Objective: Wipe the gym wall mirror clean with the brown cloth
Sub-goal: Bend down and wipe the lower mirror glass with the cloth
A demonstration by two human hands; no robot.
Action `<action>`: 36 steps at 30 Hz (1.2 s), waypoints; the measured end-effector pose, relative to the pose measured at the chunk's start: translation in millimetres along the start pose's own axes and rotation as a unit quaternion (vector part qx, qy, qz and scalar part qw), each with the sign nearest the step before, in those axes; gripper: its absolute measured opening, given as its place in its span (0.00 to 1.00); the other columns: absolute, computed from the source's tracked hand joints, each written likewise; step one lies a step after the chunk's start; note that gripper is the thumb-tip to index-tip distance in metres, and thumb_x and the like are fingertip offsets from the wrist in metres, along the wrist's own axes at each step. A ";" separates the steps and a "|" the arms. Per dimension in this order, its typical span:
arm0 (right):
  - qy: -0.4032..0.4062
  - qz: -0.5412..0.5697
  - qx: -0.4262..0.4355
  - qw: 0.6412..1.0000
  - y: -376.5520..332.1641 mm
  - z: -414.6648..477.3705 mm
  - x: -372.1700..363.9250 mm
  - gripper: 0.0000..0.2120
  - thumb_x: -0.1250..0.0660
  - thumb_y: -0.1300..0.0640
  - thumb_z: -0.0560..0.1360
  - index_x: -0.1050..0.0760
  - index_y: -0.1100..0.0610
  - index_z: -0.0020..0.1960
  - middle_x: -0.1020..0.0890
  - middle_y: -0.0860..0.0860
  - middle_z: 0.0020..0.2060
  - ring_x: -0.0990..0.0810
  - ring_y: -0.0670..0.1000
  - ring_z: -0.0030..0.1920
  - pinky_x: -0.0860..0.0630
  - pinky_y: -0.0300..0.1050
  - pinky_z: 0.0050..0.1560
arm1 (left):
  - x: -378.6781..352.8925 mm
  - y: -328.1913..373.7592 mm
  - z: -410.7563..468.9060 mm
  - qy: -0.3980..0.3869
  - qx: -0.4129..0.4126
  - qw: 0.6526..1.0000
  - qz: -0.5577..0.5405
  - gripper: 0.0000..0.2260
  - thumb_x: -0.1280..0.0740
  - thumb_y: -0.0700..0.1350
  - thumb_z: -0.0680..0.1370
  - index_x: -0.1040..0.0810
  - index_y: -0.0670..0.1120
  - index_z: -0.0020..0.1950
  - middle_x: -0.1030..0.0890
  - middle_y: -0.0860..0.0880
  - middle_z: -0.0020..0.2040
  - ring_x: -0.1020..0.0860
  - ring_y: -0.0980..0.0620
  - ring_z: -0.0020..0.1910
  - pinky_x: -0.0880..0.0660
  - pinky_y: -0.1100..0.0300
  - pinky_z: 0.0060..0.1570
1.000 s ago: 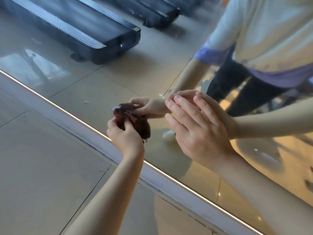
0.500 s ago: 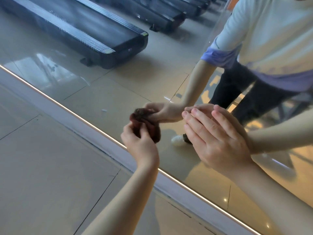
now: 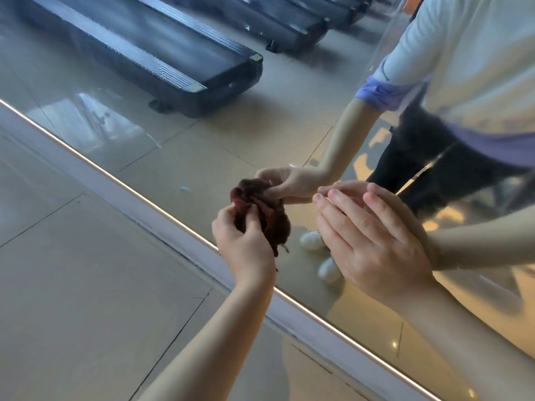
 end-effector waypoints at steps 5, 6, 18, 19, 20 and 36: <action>-0.006 0.028 -0.001 1.000 -0.4 1.5 1.0 0.10 0.35 0.60 0.79 0.19 0.60 0.58 0.24 0.57 0.67 0.29 0.55 0.70 0.41 0.54 0.74 | 12.4 4.4 31.9 0.075 0.015 0.997 0.004 0.10 0.35 0.44 0.82 0.27 0.56 0.43 0.21 0.40 0.56 0.20 0.49 0.51 0.23 0.51 0.60; -0.011 0.035 0.002 0.999 0.1 1.6 0.9 0.11 0.36 0.61 0.79 0.19 0.60 0.58 0.23 0.57 0.67 0.28 0.56 0.70 0.42 0.54 0.74 | 13.8 3.9 31.7 0.085 0.020 0.996 0.003 0.10 0.35 0.44 0.82 0.27 0.56 0.43 0.21 0.41 0.56 0.20 0.48 0.51 0.23 0.49 0.61; -0.001 0.063 -0.012 0.998 1.3 1.9 3.2 0.09 0.35 0.63 0.77 0.18 0.60 0.55 0.22 0.58 0.65 0.29 0.56 0.69 0.40 0.55 0.74 | 7.2 21.7 30.3 0.105 -0.039 0.994 -0.016 0.06 0.36 0.44 0.82 0.27 0.53 0.47 0.22 0.44 0.56 0.22 0.53 0.51 0.25 0.55 0.61; -0.001 0.062 -0.011 0.998 1.4 2.3 3.8 0.09 0.34 0.63 0.77 0.18 0.60 0.54 0.21 0.58 0.64 0.29 0.56 0.69 0.40 0.55 0.73 | 10.6 17.1 40.8 0.114 -0.009 0.993 -0.018 0.07 0.36 0.45 0.82 0.28 0.55 0.46 0.22 0.44 0.57 0.22 0.51 0.52 0.25 0.51 0.62; 0.001 0.062 -0.011 0.998 2.0 2.8 4.6 0.09 0.34 0.63 0.77 0.18 0.60 0.54 0.21 0.58 0.64 0.28 0.56 0.68 0.40 0.55 0.73 | 12.3 15.2 43.8 0.111 0.009 0.994 -0.022 0.08 0.36 0.46 0.82 0.28 0.56 0.45 0.21 0.45 0.57 0.21 0.50 0.53 0.24 0.49 0.63; -0.022 0.096 -0.014 0.995 8.1 17.4 13.5 0.08 0.34 0.64 0.76 0.17 0.59 0.51 0.18 0.57 0.60 0.22 0.56 0.64 0.34 0.52 0.69 | 5.3 15.2 15.3 0.049 0.028 0.998 0.014 0.09 0.36 0.44 0.82 0.27 0.55 0.44 0.20 0.45 0.55 0.20 0.49 0.52 0.23 0.51 0.60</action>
Point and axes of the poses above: each hand's wrist, its own z-axis towards the middle knuckle, its own x-axis out of the back of the hand, y = z × x, the point moved 8 cm from there along z, towards the middle knuckle
